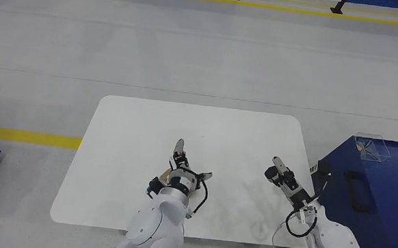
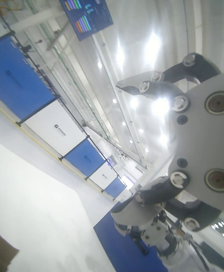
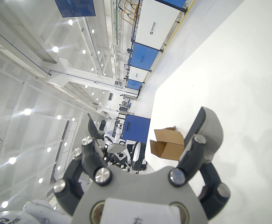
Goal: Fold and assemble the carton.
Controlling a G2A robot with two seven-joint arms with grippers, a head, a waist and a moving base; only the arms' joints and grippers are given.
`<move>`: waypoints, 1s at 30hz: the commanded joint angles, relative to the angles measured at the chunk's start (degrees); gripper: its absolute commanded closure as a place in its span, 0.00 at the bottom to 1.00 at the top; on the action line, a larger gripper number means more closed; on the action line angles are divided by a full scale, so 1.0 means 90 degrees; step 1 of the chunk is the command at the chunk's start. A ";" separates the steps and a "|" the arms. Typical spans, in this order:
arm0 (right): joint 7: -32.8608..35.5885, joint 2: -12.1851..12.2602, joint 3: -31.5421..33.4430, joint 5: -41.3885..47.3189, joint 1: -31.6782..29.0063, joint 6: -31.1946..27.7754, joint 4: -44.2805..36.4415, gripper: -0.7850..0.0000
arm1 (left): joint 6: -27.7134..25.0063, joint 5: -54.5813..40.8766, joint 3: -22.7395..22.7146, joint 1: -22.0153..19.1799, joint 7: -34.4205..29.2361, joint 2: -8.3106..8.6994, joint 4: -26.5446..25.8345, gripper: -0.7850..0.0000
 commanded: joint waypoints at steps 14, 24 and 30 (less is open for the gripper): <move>0.0000 0.0000 0.0000 0.0000 0.0000 0.0000 0.0000 0.00 | 0.0012 0.0036 -0.0023 0.0019 -0.0227 0.0010 0.0021 0.00; -0.0592 -0.0009 -0.0703 -0.3062 0.0217 0.0932 -0.1315 0.00 | 0.3500 0.3815 0.0006 0.0291 -0.0399 0.0384 -0.1348 0.00; -0.0825 -0.0120 -0.2000 -0.5575 0.1098 0.2271 -0.1354 0.00 | 0.4828 0.4530 -0.0126 0.0560 -0.1049 0.0640 -0.1306 0.00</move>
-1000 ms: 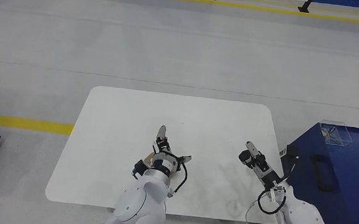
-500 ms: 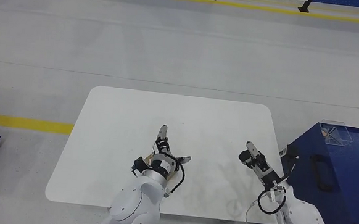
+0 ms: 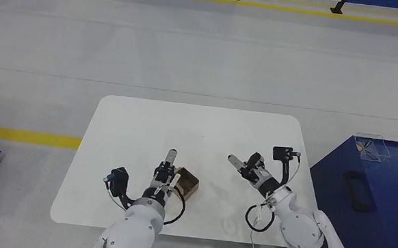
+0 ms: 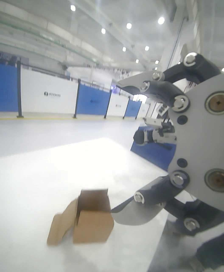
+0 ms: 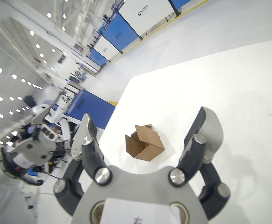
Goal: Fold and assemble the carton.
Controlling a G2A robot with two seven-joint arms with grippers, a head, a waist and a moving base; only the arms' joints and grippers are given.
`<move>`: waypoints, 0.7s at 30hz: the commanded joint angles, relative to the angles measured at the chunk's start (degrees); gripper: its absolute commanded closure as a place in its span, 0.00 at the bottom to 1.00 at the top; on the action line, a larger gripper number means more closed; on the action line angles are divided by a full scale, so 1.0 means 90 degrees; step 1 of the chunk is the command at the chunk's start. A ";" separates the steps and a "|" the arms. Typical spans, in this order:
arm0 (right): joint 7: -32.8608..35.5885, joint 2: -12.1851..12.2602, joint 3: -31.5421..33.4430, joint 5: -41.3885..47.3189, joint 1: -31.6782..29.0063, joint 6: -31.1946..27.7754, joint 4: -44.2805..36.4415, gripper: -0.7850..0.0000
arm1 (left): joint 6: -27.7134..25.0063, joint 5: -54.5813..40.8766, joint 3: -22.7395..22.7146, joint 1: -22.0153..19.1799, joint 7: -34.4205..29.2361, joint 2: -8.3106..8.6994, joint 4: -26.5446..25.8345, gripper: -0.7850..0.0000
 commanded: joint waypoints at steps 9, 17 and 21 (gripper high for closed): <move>-0.0082 -0.0412 -0.2099 -0.2140 0.1764 0.1539 0.1387 0.00 | -0.0018 -0.0049 0.0168 -0.0357 -0.0172 0.0074 0.1999 0.00; 0.0155 -0.0687 -0.2884 -0.2608 0.2356 0.1831 0.2248 0.00 | -0.0018 -0.0480 0.0383 -0.0478 0.0090 0.0175 0.2168 0.00; 0.0279 -0.0786 -0.3064 -0.2624 0.2466 0.1830 0.2529 0.00 | -0.0018 -0.0766 0.0350 -0.0366 0.0250 0.0304 0.1843 0.00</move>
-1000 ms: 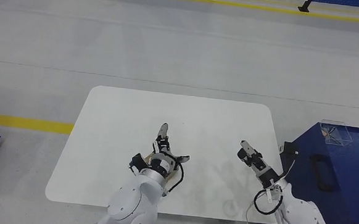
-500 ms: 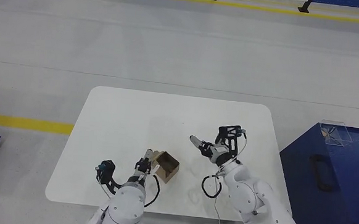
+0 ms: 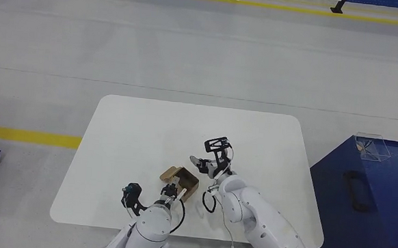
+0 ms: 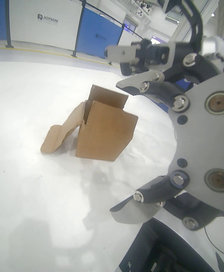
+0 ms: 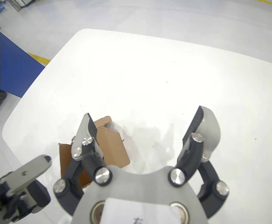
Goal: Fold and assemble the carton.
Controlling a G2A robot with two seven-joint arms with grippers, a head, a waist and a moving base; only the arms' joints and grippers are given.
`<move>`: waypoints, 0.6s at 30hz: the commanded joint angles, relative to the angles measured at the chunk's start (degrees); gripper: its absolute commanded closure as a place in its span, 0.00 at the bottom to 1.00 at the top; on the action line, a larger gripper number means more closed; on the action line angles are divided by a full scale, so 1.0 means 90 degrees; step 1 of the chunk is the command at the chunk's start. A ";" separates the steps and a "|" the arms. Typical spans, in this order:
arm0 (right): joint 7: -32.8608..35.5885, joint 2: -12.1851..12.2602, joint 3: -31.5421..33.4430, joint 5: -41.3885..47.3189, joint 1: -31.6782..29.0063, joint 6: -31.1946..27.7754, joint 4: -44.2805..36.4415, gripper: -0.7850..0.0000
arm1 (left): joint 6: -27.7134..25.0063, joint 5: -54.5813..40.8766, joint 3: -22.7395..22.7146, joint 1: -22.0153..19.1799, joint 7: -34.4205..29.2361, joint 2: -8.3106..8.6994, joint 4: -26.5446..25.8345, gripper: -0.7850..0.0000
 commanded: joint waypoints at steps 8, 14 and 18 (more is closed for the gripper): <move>0.0176 -0.0156 -0.0269 -0.0194 0.0070 -0.0045 0.0482 0.00 | 0.0000 -0.0444 0.0066 -0.0016 0.0562 0.0373 0.0028 0.00; 0.0176 -0.0156 -0.0269 -0.0194 0.0070 -0.0045 0.0482 0.00 | 0.0000 -0.0444 0.0066 -0.0016 0.0562 0.0373 0.0028 0.00; 0.0176 -0.0156 -0.0269 -0.0194 0.0070 -0.0045 0.0482 0.00 | 0.0000 -0.0444 0.0066 -0.0016 0.0562 0.0373 0.0028 0.00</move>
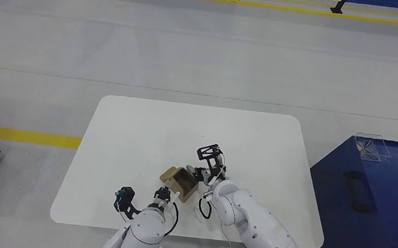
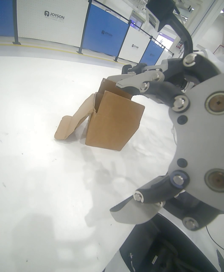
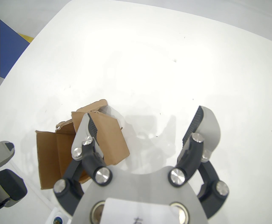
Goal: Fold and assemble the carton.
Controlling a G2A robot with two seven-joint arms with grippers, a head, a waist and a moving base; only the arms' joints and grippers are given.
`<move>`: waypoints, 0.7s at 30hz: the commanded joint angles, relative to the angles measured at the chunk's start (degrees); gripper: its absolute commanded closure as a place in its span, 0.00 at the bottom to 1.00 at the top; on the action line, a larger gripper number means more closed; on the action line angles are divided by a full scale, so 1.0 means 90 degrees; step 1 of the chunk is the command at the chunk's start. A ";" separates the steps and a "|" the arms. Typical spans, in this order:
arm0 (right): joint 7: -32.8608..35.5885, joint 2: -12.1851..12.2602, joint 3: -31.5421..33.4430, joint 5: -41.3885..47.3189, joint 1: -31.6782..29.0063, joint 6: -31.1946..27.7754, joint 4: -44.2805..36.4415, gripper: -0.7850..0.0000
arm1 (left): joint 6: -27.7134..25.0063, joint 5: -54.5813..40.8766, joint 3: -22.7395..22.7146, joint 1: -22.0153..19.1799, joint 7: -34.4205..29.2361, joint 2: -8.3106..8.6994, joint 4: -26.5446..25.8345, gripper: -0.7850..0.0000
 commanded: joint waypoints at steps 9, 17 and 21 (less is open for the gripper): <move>0.0000 0.0000 0.0000 0.0000 0.0000 0.0000 0.0000 0.00 | 0.0000 0.0000 0.0000 0.0000 0.0000 0.0000 0.0000 0.00; 0.0013 -0.0001 0.0041 0.0173 -0.0038 -0.0123 -0.0058 0.00 | -0.0111 0.0003 -0.0004 0.0011 -0.0072 0.0001 -0.0011 0.00; -0.0111 0.0076 0.0447 0.0150 -0.0205 -0.0301 -0.0226 0.00 | -0.0239 0.0177 -0.0070 0.0050 -0.0337 0.0011 0.0065 0.00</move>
